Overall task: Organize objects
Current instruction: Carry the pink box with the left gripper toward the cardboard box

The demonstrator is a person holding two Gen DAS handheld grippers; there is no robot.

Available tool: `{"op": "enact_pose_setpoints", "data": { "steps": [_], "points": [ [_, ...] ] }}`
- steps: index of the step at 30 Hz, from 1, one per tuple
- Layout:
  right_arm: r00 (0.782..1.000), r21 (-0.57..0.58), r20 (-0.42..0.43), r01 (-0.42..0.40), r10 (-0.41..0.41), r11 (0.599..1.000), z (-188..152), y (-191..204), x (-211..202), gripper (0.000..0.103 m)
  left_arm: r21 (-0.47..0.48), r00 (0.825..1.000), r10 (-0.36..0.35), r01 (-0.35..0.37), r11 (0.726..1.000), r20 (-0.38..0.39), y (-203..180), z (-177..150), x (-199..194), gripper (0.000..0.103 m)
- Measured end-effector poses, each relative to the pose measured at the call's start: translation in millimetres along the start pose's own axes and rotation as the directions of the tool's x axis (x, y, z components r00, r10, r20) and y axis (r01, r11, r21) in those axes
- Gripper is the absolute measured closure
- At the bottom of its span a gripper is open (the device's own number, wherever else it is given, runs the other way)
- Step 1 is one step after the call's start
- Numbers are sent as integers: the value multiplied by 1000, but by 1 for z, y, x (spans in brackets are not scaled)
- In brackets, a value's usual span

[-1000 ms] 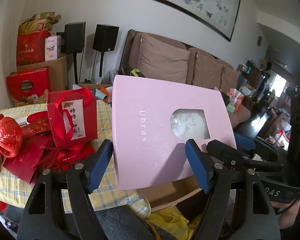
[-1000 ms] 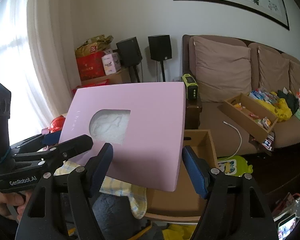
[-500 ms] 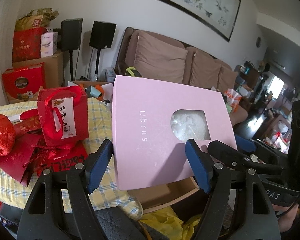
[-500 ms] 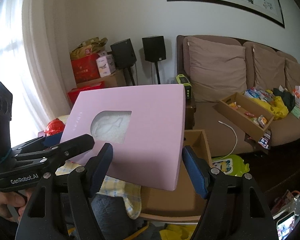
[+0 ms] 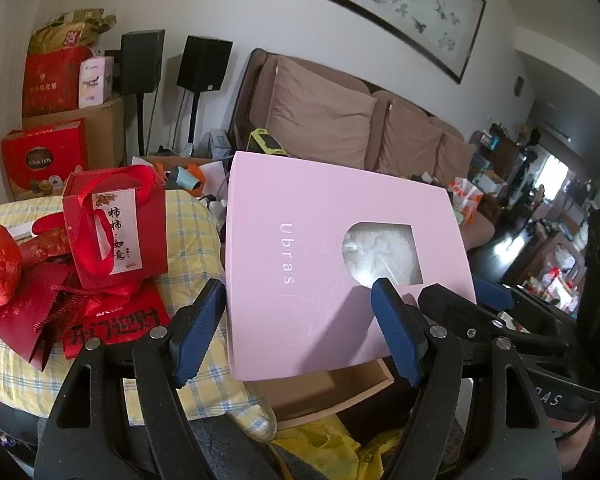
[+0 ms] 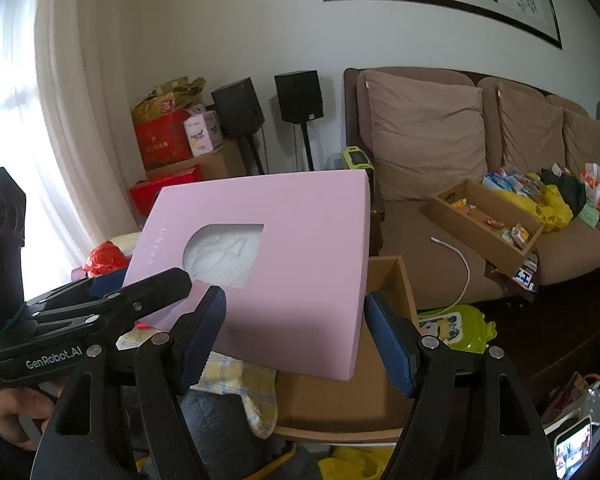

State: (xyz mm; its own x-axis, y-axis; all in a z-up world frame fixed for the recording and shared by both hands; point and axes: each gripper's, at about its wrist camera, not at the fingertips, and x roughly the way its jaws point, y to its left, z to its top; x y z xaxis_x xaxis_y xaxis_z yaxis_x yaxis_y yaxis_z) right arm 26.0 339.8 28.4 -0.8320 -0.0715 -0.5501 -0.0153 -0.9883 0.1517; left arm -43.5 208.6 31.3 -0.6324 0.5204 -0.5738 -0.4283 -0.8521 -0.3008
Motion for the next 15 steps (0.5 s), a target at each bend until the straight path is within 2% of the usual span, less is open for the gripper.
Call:
{"op": "enact_pose_setpoints", "data": {
  "steps": [15],
  "points": [
    [1000,35,-18,7,-7,999,-3,-19,8,29,5,1000,-2,2,1000,-27,-10,-2,18,30]
  ]
}}
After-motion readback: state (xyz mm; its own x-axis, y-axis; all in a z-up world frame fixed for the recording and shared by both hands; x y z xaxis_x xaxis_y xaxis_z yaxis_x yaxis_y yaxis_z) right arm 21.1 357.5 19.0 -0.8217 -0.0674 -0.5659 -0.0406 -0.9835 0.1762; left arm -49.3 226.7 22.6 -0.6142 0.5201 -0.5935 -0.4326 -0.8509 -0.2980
